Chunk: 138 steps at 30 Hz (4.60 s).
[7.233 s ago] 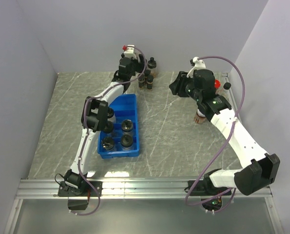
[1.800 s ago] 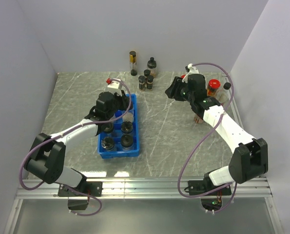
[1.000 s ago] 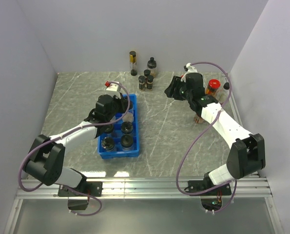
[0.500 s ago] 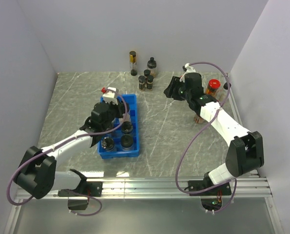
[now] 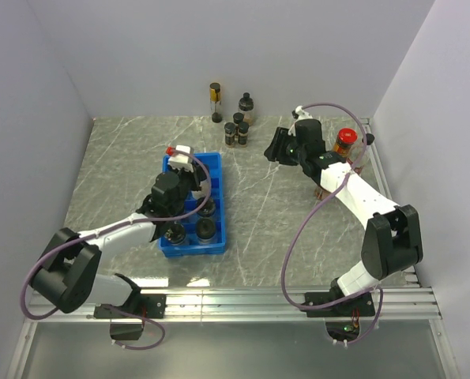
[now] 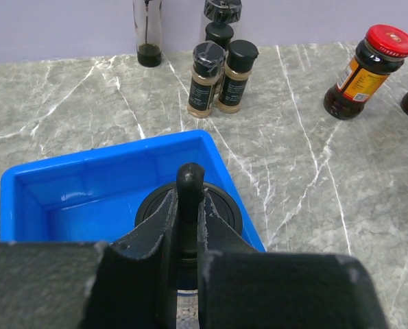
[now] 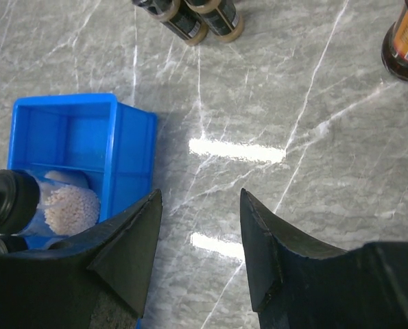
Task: Organize the condiment bottles
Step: Place the bottle in the storage box, then pick up the bottle from the center of the board.
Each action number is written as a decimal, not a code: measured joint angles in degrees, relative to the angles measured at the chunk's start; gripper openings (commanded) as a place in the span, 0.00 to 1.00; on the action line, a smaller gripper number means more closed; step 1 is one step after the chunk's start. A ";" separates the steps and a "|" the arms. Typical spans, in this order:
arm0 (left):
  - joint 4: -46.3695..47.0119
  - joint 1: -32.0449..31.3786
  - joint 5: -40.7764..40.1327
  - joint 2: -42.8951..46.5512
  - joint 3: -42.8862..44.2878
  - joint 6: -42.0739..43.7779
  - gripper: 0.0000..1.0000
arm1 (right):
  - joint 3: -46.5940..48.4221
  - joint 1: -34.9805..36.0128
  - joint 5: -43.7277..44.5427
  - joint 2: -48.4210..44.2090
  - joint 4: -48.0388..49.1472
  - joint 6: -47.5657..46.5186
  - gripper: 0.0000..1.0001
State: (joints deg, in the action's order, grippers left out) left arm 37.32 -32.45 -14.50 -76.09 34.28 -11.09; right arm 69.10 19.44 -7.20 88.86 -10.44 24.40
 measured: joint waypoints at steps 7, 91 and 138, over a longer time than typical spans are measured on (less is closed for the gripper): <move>0.02 0.00 -0.24 -2.56 0.81 1.20 0.00 | 0.13 0.00 0.07 0.00 0.07 0.02 0.56; -36.13 11.02 6.29 -4.35 35.32 -11.15 0.81 | 51.69 -10.58 17.90 34.88 -30.93 -6.51 0.75; -37.73 18.56 3.91 -0.59 28.79 -15.19 0.78 | 52.11 -6.23 6.69 37.46 -36.11 -9.31 0.00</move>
State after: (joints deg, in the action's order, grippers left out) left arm -0.40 -13.89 -10.59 -76.69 63.07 -26.28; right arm 121.21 13.21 -0.51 126.32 -46.54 15.09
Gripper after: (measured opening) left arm 0.780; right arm 0.739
